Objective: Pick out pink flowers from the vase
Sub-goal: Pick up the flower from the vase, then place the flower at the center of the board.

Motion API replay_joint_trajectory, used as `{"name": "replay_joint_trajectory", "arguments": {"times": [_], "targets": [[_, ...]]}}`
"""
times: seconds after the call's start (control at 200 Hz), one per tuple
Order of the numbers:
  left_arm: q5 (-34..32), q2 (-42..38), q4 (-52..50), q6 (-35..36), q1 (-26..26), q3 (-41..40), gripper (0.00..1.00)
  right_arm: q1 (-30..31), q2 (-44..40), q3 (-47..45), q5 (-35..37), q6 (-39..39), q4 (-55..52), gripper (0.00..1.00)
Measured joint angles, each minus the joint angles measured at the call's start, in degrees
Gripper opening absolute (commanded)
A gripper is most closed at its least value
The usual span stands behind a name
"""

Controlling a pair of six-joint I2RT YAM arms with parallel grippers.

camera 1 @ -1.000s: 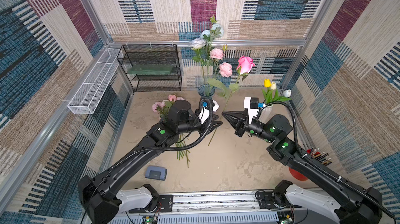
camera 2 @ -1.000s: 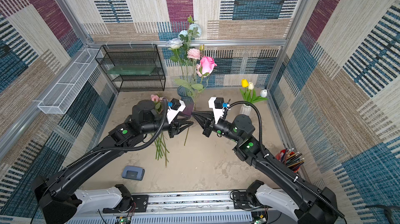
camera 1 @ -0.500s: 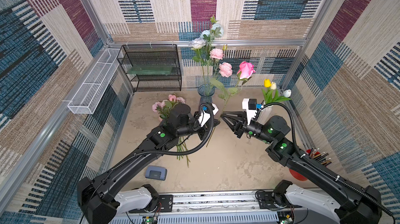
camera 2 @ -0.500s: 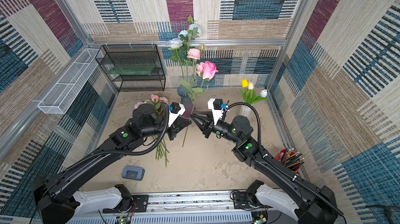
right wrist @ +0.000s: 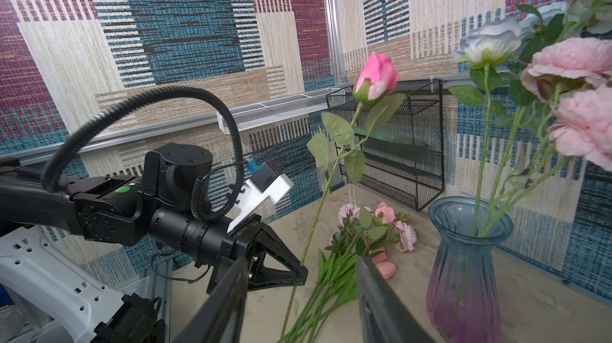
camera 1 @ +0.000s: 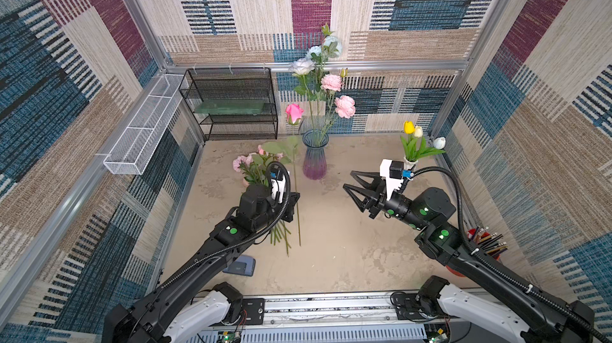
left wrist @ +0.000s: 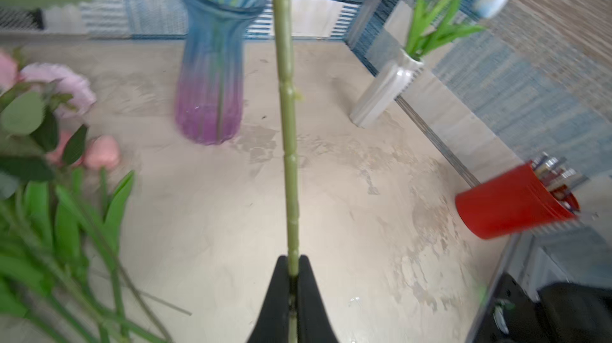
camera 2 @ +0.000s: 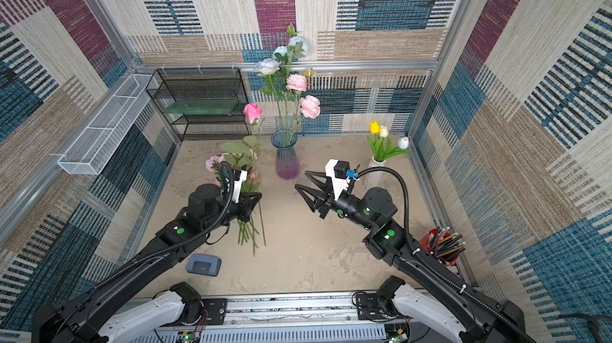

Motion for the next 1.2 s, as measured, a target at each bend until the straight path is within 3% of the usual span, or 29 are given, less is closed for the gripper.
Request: {"name": "replay_joint_trajectory", "arguments": {"times": [0.195, 0.501, 0.731, 1.057, 1.202], "targets": [[0.5, 1.4, -2.2, -9.4, 10.1, -4.0, 0.0, 0.0, -0.9, -0.7, 0.0, -0.9, -0.5, 0.54], [8.2, 14.6, -0.5, -15.5, 19.6, -2.7, 0.0, -0.1, -1.6, -1.1, 0.0, -1.7, -1.1, 0.55], [13.5, 26.0, 0.9, -16.4, 20.9, 4.7, 0.0, 0.0, -1.7, -1.3, 0.3, -2.3, -2.0, 0.55], [15.8, 36.6, 0.8, -15.0, 21.4, 11.1, 0.0, 0.0, -1.4, -2.1, 0.5, -2.7, -2.1, 0.56], [16.5, 39.7, -0.1, -15.0, 21.5, 11.2, 0.15, 0.0, -1.1, -2.4, 0.9, -2.9, -2.0, 0.56]]}}
